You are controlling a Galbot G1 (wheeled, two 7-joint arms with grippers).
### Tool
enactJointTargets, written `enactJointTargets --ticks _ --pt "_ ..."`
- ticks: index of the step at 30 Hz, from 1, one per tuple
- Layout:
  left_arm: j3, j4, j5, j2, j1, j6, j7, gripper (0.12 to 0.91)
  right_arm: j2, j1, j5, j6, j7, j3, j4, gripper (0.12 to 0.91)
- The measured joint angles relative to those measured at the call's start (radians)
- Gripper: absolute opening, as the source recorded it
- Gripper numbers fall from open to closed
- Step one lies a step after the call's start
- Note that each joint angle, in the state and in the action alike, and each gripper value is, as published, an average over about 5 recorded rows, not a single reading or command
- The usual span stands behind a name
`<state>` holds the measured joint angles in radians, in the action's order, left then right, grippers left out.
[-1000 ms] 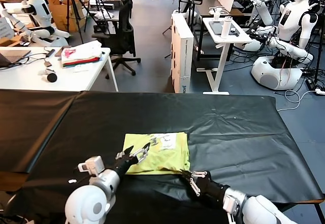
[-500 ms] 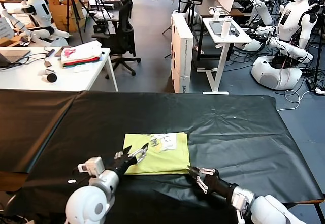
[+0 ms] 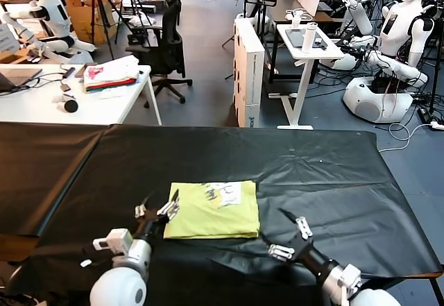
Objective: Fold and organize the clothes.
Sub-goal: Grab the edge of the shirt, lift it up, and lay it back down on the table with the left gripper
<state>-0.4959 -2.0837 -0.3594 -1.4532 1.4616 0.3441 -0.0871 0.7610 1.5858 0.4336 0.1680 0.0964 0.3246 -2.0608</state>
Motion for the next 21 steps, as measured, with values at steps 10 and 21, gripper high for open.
enactJointTargets --ticks 10,21 --pt "-0.002 0.079 -0.032 -0.076 0.021 -0.117 0.016 0.907 0.125 0.084 0.223 -0.159 -0.128 0.181 -0.129 0.907" --pt "-0.004 0.165 -0.096 -0.101 0.003 -0.154 0.041 0.907 0.15 0.099 0.255 -0.175 -0.134 0.256 -0.174 0.907"
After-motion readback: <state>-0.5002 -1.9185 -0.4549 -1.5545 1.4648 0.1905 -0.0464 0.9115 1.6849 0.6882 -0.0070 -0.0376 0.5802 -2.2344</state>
